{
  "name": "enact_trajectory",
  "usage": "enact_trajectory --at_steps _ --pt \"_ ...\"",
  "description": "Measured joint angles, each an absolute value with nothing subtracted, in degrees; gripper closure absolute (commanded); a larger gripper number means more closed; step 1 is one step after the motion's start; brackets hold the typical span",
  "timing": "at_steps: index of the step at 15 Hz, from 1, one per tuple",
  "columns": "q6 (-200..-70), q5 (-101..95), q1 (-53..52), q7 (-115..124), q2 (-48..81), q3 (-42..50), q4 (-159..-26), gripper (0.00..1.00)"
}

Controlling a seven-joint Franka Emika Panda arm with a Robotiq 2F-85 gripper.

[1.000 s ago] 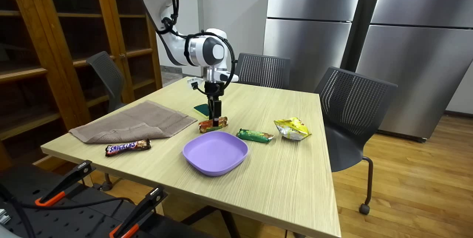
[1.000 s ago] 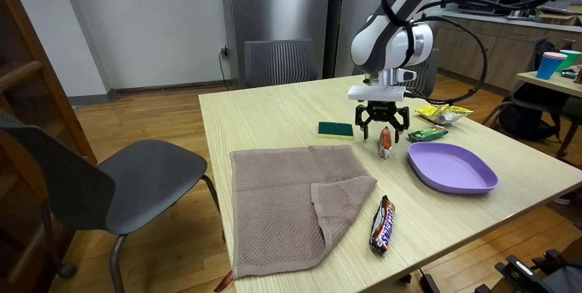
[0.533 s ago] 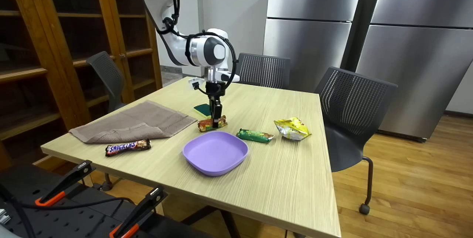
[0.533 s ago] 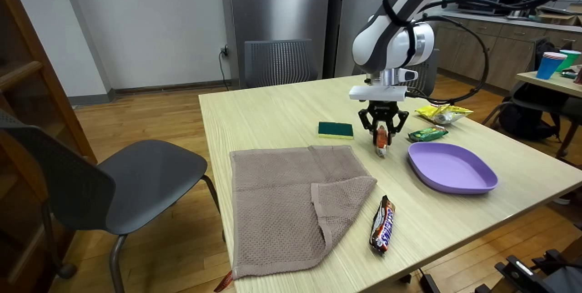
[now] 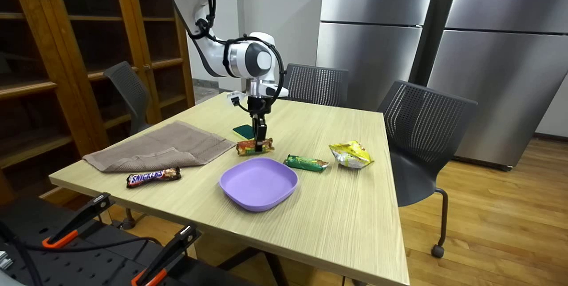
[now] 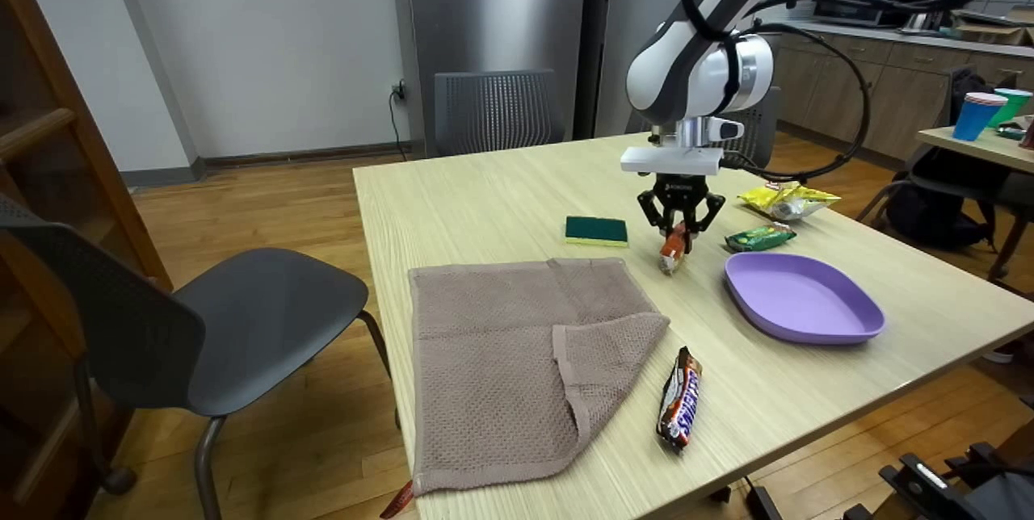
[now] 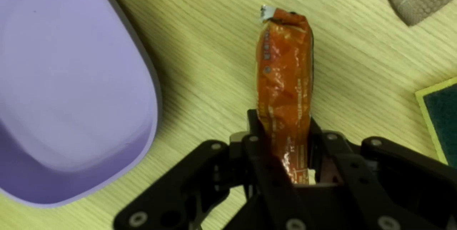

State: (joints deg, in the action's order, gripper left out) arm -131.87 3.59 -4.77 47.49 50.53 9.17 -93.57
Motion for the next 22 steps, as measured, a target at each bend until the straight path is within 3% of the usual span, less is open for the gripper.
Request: enact_trajectory --at_steps 8,22 --pt "-132.90 3.76 -4.81 47.66 44.92 9.58 -98.85 0.93" --pt "-144.28 -2.65 -5.43 46.50 33.76 11.85 -119.46 0.93"
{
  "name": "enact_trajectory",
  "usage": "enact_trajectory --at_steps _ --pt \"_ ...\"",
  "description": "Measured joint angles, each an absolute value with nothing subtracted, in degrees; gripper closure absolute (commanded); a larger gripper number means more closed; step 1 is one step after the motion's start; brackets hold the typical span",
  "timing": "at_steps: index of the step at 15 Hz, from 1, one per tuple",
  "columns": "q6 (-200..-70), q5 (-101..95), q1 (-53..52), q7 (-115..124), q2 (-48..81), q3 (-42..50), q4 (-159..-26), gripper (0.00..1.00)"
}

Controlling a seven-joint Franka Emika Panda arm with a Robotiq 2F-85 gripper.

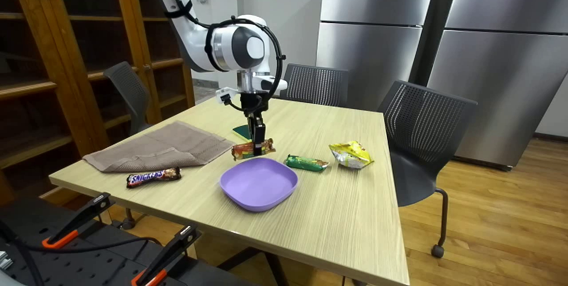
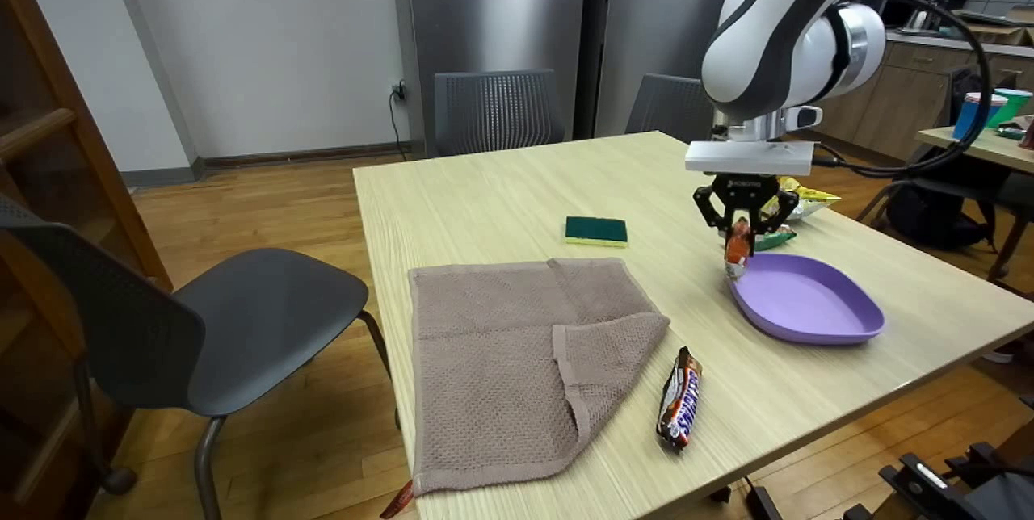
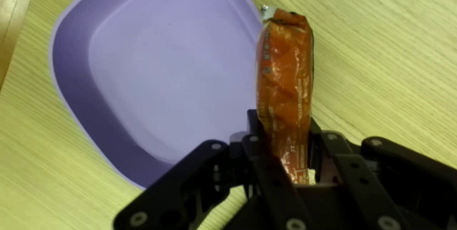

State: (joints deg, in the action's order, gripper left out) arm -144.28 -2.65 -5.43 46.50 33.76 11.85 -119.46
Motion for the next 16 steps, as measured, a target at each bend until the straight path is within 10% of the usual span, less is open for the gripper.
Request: enact_trajectory --at_steps 16 --pt "-147.67 -9.74 -7.30 38.68 32.65 13.53 -124.99 0.93"
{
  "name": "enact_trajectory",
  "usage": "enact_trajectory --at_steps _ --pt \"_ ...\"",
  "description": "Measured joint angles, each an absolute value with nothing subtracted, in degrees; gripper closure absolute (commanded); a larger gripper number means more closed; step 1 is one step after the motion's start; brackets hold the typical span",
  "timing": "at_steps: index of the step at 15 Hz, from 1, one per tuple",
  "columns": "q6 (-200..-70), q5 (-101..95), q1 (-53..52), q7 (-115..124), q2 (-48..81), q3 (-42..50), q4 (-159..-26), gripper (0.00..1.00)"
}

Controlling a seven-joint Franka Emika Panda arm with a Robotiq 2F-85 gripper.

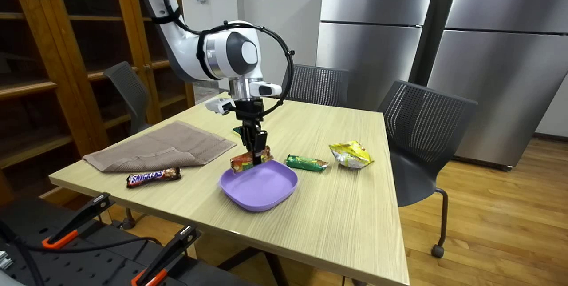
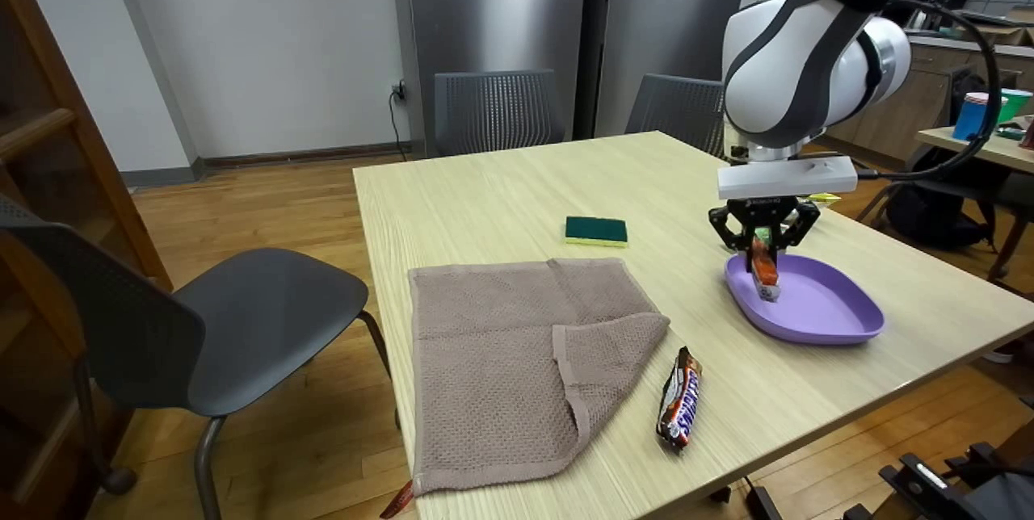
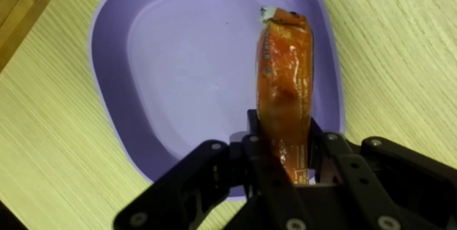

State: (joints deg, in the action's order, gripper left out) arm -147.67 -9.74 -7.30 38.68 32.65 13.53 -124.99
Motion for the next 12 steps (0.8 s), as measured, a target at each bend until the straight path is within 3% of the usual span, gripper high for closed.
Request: enact_trajectory --at_steps 12 --pt "-147.67 -9.74 -9.96 38.68 35.98 14.33 -124.32 0.93"
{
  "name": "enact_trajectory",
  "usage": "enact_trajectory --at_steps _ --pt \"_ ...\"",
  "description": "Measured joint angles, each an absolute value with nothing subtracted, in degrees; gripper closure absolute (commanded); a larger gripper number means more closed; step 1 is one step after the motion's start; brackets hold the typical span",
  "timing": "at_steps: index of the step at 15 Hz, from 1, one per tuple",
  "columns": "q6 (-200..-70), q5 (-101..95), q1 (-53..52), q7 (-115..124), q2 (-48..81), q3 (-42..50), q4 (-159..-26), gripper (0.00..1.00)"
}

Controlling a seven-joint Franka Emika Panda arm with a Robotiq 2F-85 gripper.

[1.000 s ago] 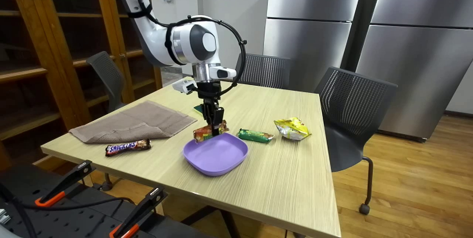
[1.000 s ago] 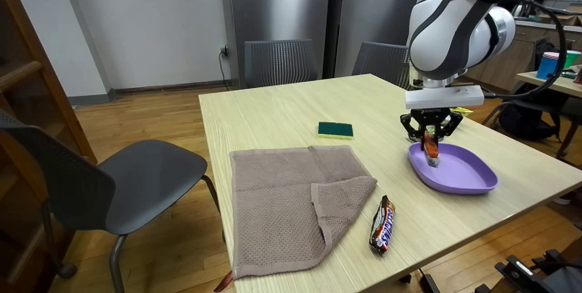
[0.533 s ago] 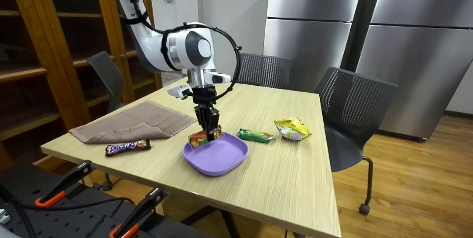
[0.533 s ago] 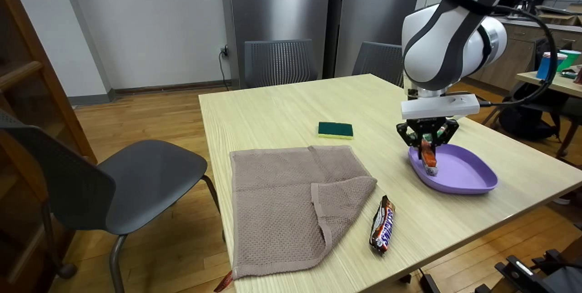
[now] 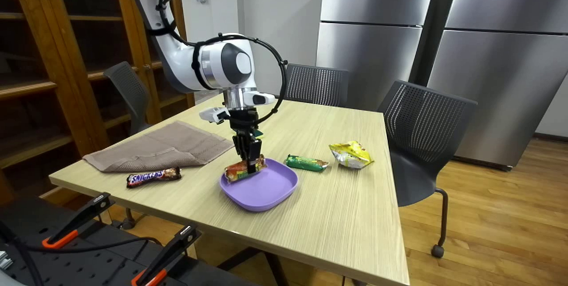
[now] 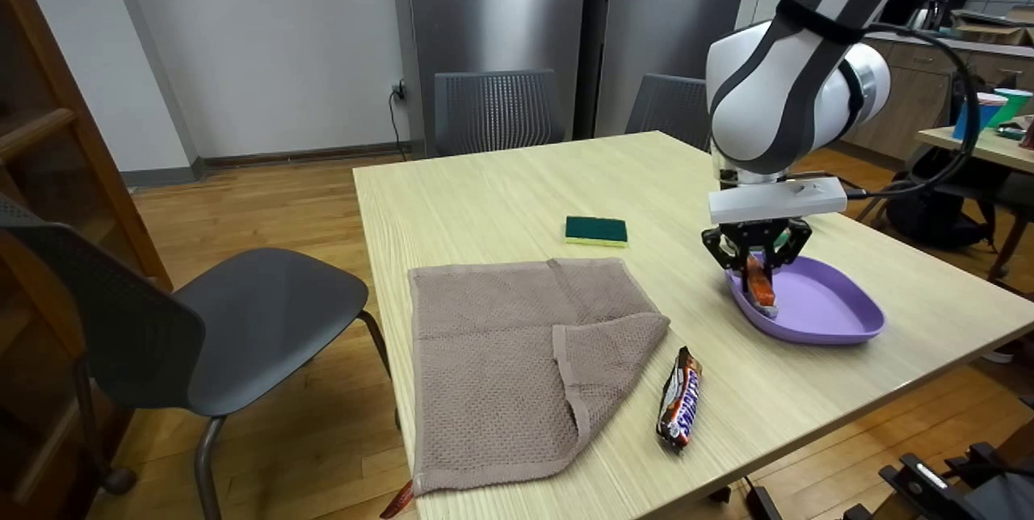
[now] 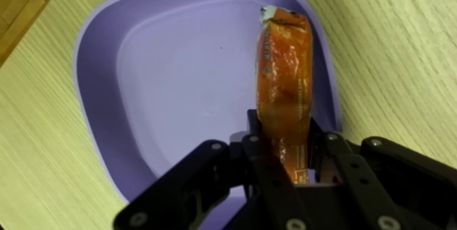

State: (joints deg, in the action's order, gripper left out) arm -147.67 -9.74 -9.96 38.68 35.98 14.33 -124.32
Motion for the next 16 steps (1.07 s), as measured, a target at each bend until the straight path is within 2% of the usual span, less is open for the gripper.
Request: enact_trajectory --at_steps 5,6,7,8,10,14,16 --pt "-147.67 -9.75 -10.70 38.68 36.30 15.10 -124.02 0.93" --pt "-147.67 -9.81 -10.83 38.68 36.30 15.23 -123.98 0.84" --pt "-147.67 -9.96 -11.04 38.68 36.30 15.46 -123.97 0.49" --pt "-147.67 -10.24 -11.28 38.68 36.30 15.73 -123.96 0.46" --pt "-147.67 -11.07 -11.75 38.71 36.31 16.30 -123.96 0.33" --pt "-147.67 -12.48 -12.56 38.72 36.31 17.33 -123.96 0.03" --pt "-147.67 -13.08 -12.73 38.74 36.31 17.63 -123.95 0.00"
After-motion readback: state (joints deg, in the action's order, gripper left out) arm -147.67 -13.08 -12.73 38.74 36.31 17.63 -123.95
